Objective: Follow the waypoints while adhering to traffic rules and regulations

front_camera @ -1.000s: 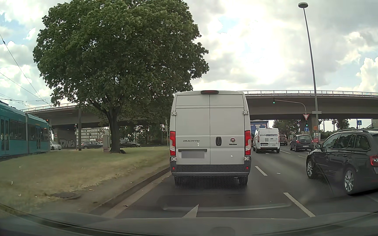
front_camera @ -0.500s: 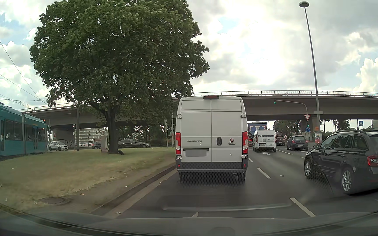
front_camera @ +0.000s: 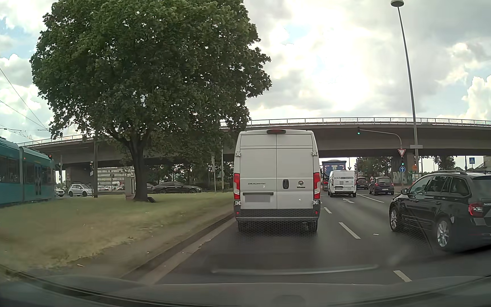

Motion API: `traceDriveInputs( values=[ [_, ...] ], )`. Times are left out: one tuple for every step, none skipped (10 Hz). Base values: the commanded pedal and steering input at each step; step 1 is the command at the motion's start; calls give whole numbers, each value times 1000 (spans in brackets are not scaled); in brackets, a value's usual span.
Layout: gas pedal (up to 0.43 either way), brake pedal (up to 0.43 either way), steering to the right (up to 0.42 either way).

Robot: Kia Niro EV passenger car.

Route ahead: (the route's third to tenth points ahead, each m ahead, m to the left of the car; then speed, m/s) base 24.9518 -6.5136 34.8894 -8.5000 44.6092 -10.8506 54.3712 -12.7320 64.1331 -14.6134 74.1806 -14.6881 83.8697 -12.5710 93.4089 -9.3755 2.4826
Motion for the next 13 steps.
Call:
traceDriveInputs(
  values=[
    [441, 30, 30],
    [441, 30, 32],
    [441, 37, 32],
    [429, 37, 33],
    [429, 37, 35],
    [429, 37, 38],
    [429, 37, 38],
    [429, 37, 38],
    [421, 30, 38],
    [421, 30, 38],
    [409, 37, 38],
    [398, 37, 36],
    [390, 37, 36]
  ],
)
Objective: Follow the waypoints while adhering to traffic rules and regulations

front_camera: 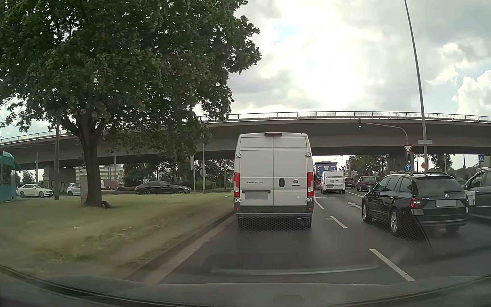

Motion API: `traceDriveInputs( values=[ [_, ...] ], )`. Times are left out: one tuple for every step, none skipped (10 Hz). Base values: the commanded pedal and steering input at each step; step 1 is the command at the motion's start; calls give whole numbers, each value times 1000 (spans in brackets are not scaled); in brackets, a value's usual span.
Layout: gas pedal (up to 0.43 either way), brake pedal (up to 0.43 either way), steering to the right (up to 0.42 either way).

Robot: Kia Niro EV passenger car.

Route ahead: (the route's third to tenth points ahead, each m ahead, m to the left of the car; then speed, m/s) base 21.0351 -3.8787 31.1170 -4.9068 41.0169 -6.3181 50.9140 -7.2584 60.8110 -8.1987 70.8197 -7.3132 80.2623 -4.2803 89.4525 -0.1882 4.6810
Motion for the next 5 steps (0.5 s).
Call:
traceDriveInputs(
  values=[
    [378, 30, 35],
    [358, 37, 35],
    [350, 30, 36],
    [331, 30, 36],
    [319, 37, 36]
  ],
)
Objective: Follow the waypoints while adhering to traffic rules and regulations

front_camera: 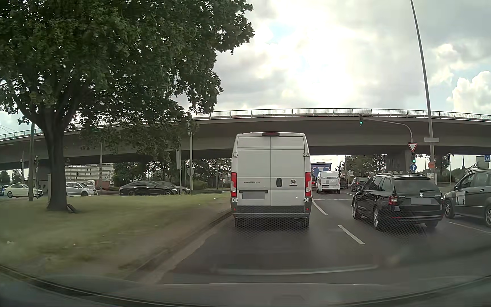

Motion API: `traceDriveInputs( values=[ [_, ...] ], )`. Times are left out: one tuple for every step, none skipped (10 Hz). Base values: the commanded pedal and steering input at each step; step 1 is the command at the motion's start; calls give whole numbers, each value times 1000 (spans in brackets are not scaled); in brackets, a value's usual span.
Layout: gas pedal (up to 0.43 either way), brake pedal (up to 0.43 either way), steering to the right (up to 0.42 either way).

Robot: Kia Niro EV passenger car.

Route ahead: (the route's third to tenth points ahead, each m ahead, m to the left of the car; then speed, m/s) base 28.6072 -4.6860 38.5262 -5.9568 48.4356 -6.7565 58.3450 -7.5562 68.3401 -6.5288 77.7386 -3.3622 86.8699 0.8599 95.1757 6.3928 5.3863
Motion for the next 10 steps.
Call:
traceDriveInputs(
  values=[
    [280, 37, 35],
    [268, 37, 34],
    [228, 37, 32],
    [209, 37, 29],
    [189, 30, 27],
    [169, 30, 26],
    [130, 30, 26],
    [67, 30, 25],
    [28, 30, 24],
    [0, 37, 23]
  ],
)
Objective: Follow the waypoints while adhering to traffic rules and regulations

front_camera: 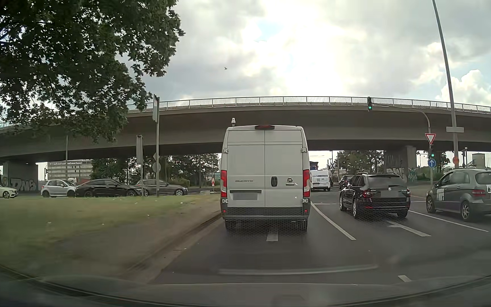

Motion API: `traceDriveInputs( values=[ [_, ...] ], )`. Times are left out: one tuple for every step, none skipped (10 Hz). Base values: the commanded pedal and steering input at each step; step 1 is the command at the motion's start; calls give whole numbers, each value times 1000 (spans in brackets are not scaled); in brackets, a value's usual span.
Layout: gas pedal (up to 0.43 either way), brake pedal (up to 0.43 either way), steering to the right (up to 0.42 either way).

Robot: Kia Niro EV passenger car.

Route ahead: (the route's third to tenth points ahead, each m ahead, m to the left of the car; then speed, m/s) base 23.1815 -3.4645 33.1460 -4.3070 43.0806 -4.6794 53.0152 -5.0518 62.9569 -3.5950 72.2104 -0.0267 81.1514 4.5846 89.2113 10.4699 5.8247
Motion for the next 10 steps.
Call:
traceDriveInputs(
  values=[
    [0, 37, 21],
    [0, 30, 20],
    [0, 30, 20],
    [0, 30, 19],
    [0, 30, 18],
    [0, 37, 18],
    [0, 37, 18],
    [0, 30, 18],
    [0, 30, 18],
    [39, 30, 18]
  ],
)
